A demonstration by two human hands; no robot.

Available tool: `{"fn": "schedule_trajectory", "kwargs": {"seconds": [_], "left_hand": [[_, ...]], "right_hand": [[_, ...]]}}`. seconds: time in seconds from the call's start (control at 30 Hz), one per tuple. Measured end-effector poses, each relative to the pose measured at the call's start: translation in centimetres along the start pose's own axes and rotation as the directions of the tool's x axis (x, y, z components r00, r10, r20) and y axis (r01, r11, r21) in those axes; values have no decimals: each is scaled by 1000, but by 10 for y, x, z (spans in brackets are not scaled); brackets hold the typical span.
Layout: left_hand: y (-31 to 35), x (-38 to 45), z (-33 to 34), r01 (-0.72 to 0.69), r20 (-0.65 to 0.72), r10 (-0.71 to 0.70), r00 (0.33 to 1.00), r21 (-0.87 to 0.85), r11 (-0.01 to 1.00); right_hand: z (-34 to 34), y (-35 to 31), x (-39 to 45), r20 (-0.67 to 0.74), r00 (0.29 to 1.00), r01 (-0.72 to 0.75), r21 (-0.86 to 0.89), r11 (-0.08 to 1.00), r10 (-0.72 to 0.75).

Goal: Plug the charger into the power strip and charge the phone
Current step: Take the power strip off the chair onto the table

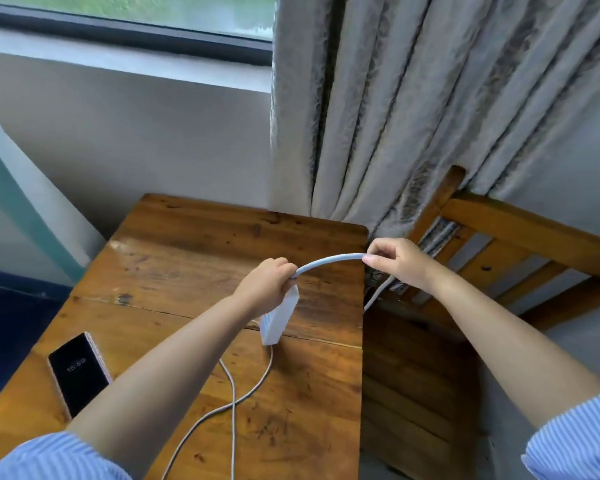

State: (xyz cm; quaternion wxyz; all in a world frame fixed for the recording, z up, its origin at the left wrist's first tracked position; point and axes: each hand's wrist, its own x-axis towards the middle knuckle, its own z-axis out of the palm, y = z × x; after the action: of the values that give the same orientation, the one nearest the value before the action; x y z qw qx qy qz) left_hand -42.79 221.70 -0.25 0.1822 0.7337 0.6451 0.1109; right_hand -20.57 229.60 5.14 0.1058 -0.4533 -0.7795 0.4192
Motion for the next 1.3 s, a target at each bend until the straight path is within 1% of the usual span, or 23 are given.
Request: {"fn": "schedule_trajectory", "kwargs": {"seconds": [0.1, 0.17, 0.23, 0.3, 0.4, 0.53, 0.6, 0.77, 0.87, 1.0, 1.07, 1.1, 1.17, 1.2, 1.23, 1.27, 1.3], "left_hand": [[0, 31, -10, -48, 44, 40, 998, 203, 978], [-1, 52, -11, -88, 119, 47, 992, 360, 929], [-5, 70, -5, -140, 202, 48, 978, 470, 872], [-14, 87, 8, -159, 251, 25, 968, 531, 832], [-28, 95, 24, -161, 263, 1, 965, 586, 794], [-47, 106, 53, -97, 302, -102, 948, 579, 809], [-58, 109, 69, -67, 320, -147, 936, 572, 817], [-78, 115, 99, 19, 323, -236, 916, 554, 832], [-82, 114, 111, 31, 337, -242, 910, 526, 850], [-83, 96, 112, 72, 298, -214, 930, 426, 902], [-85, 75, 107, 149, 248, -253, 935, 373, 916], [-85, 61, 105, 200, 189, -273, 943, 334, 921], [-84, 28, 102, 261, -25, -263, 964, 247, 933], [-85, 10, 104, 312, -131, -290, 948, 196, 930], [-87, -8, 106, 388, -207, -357, 911, 136, 911], [-88, -25, 107, 488, -190, -467, 864, 79, 870], [-89, -40, 109, 592, -159, -581, 799, 30, 806]], "right_hand": [[-1, 13, 7, 8, 1000, -12, -66, 998, 12], [3, 30, 14, 19, 999, -47, -103, 994, 49], [12, 47, 25, 41, 996, -69, -129, 989, 75], [27, 68, 44, 65, 993, -90, -151, 984, 100], [48, 84, 56, 49, 990, -120, -206, 971, 132], [71, 109, 79, 38, 981, -171, -301, 938, 191], [83, 119, 89, 20, 980, -176, -359, 917, 196], [108, 133, 104, -52, 991, -134, -460, 878, 124], [116, 140, 108, -60, 991, -132, -480, 868, 117], [123, 145, 106, -88, 991, -132, -510, 850, 101], [125, 143, 104, -108, 989, -144, -513, 846, 102], [127, 142, 103, -122, 987, -151, -511, 846, 102], [131, 138, 99, -156, 983, -164, -488, 857, 99], [134, 136, 96, -183, 980, -162, -469, 868, 84], [137, 133, 93, -217, 975, -145, -455, 879, 48], [141, 129, 90, -248, 969, -112, -448, 887, -3], [145, 124, 87, -272, 960, -65, -453, 889, -69]]}}
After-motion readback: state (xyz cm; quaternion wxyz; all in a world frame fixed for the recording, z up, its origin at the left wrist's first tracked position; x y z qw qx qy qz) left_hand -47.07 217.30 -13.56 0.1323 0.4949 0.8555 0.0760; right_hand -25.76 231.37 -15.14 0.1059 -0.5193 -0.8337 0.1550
